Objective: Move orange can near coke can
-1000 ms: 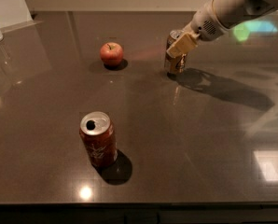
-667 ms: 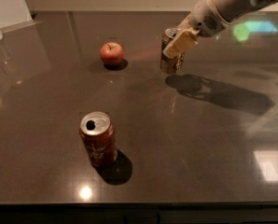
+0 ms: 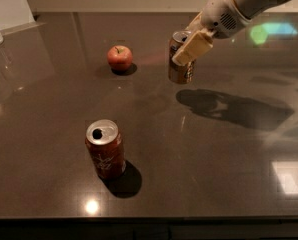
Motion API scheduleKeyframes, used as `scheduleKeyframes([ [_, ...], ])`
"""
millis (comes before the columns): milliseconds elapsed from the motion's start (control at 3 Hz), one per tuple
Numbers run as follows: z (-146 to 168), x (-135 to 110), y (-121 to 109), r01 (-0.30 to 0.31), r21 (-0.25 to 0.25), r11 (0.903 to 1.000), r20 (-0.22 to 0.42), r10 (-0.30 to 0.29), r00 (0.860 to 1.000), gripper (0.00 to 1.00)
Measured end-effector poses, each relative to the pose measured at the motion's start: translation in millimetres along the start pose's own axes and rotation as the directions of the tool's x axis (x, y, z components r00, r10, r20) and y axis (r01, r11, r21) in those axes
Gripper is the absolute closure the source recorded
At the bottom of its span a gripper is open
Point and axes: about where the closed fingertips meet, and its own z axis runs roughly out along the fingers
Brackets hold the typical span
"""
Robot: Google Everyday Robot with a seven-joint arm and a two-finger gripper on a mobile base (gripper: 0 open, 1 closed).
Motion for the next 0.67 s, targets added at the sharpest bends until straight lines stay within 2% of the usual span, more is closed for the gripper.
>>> scheduleKeyframes([
  [333,3.1,4.0,7.2,0.020,-0.028,0.9994,-0.008,-0.021,1.000,1.00],
  [667,9.1,16.4,31.4,0.069,-0.111,0.9914,-0.013,-0.070,0.997,1.00],
])
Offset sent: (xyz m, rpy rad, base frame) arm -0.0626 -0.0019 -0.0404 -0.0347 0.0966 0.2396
